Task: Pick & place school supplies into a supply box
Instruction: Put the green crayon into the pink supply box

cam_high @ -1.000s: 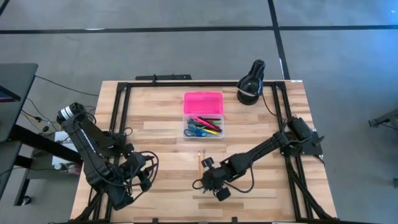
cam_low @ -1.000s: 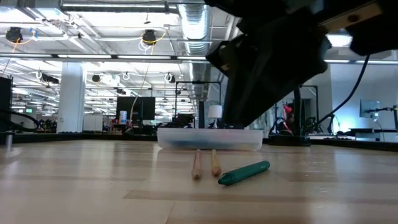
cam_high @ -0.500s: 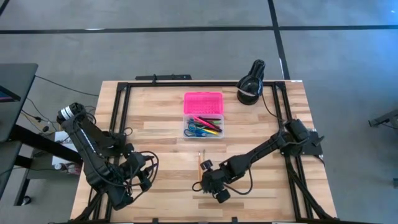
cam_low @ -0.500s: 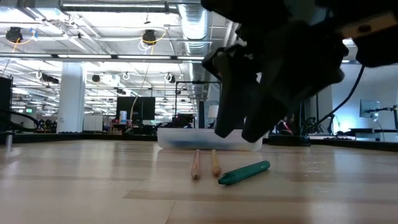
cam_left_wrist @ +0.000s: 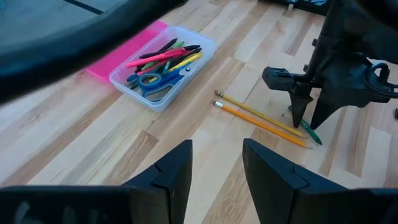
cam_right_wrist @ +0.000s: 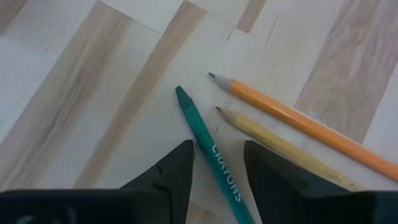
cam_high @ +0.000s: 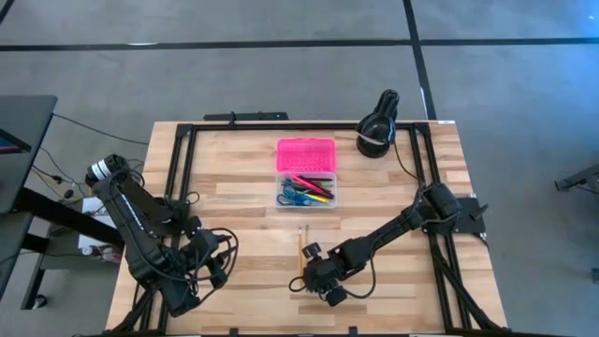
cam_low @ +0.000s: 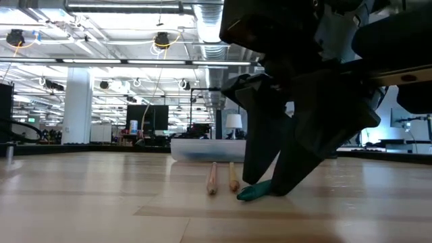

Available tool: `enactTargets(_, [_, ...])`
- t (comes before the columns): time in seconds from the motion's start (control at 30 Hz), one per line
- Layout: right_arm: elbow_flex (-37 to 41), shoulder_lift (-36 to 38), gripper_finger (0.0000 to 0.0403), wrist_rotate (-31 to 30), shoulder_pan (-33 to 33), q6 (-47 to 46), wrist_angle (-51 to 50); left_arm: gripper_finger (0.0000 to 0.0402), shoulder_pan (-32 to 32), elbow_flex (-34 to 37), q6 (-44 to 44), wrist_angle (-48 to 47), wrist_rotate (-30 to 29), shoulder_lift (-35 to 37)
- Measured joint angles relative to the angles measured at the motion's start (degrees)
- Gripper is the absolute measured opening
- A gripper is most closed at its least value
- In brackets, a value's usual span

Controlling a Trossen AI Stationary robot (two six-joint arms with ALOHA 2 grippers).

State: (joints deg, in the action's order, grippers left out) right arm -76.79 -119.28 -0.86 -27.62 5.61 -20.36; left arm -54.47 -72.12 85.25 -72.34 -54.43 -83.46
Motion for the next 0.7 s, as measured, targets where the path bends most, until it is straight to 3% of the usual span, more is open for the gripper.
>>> enactTargets(0.7, [-0.2, 0.1, 0.0037, 1.5, -1.3, -14.4, -7.2, 0.0137, 0.0, 0.0, -0.4, -0.6, -0.1, 0.0])
